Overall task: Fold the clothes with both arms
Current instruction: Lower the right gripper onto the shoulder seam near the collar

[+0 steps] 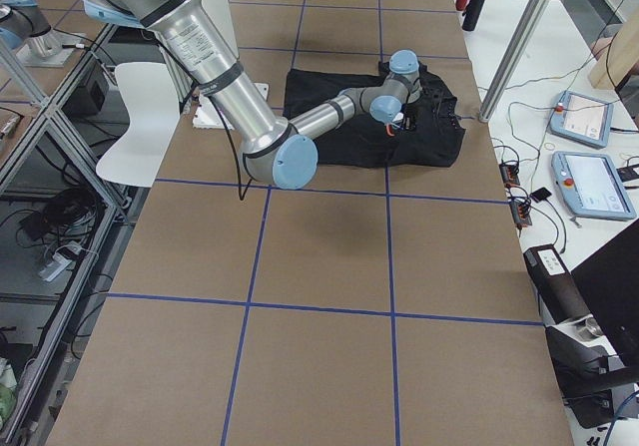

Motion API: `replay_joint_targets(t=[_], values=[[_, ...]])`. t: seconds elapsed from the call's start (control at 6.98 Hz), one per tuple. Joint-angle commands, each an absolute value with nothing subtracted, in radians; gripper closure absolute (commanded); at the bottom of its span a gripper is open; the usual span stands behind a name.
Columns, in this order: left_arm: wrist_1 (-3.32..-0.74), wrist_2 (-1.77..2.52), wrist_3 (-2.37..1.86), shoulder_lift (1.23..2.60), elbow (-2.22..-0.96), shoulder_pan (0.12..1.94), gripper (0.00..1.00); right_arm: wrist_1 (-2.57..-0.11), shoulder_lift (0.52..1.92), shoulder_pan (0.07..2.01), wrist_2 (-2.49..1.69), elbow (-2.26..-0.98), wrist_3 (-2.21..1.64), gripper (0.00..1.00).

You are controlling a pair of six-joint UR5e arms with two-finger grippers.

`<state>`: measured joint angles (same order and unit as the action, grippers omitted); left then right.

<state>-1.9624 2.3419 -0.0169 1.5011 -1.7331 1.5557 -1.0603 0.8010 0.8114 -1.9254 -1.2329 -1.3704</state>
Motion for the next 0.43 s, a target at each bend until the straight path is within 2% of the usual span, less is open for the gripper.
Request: replay_joint_targets(t=[0.0, 0.29], values=[[-1.963, 2.342, -0.015, 1.502, -1.733, 1.555, 0.0, -1.062, 0.746, 0.764, -1.878, -1.184, -1.388, 1.0], [-1.962, 2.342, -0.017, 1.502, -1.732, 1.555, 0.0, -1.062, 0.744, 0.758, -1.876, -1.181, -1.39, 1.0]])
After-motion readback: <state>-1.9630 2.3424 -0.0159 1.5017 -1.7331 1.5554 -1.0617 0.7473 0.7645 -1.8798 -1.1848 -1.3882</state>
